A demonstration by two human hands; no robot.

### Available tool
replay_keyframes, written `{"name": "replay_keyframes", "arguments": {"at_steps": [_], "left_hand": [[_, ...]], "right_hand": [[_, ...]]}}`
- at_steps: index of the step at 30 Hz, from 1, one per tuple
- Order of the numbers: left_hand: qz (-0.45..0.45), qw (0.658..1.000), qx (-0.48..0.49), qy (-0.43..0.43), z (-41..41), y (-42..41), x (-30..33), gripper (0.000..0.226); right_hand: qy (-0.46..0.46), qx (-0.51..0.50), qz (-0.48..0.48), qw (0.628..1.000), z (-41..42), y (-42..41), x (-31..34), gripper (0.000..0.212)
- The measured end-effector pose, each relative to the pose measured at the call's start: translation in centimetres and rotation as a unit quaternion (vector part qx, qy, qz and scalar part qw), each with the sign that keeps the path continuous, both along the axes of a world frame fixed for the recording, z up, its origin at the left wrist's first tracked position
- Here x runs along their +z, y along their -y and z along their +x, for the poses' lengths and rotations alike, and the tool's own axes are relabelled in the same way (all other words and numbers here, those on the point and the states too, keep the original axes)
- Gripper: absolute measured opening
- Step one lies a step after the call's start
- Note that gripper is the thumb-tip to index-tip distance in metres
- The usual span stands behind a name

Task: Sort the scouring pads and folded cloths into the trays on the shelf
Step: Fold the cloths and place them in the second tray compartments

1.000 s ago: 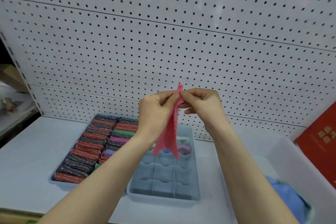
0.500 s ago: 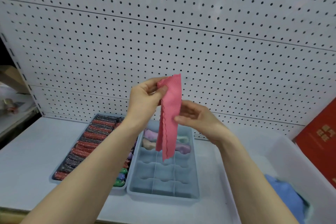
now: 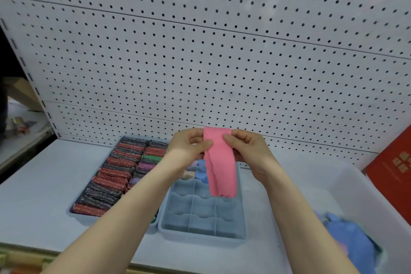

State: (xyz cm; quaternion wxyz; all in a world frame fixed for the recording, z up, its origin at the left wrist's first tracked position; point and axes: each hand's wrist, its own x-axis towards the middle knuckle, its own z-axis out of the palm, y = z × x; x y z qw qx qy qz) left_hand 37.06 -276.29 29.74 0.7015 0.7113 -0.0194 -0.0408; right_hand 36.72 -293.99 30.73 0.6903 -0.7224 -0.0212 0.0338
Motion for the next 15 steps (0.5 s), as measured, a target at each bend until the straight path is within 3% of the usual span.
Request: {"name": "replay_keyframes", "arguments": {"at_steps": [5, 10, 13, 15], "left_hand": [[-0.027, 0.996, 0.013, 0.087, 0.2, 0.0, 0.9, 0.021], [-0.056, 0.982, 0.009, 0.179, 0.2, 0.3, 2.6, 0.037], [-0.069, 0.978, 0.005, 0.197, 0.5, 0.2, 3.1, 0.04], [-0.078, 0.975, 0.014, 0.206, 0.8, 0.1, 3.0, 0.041]], "right_hand": [[0.052, 0.001, 0.054, 0.997, 0.2, 0.3, 0.6, 0.023], [0.127, 0.035, 0.062, 0.989, -0.1, 0.7, 2.1, 0.049], [0.083, 0.052, 0.135, 0.986, -0.4, 0.8, 2.6, 0.041], [0.05, 0.083, 0.108, 0.989, -0.7, 0.8, 2.4, 0.027]]}}
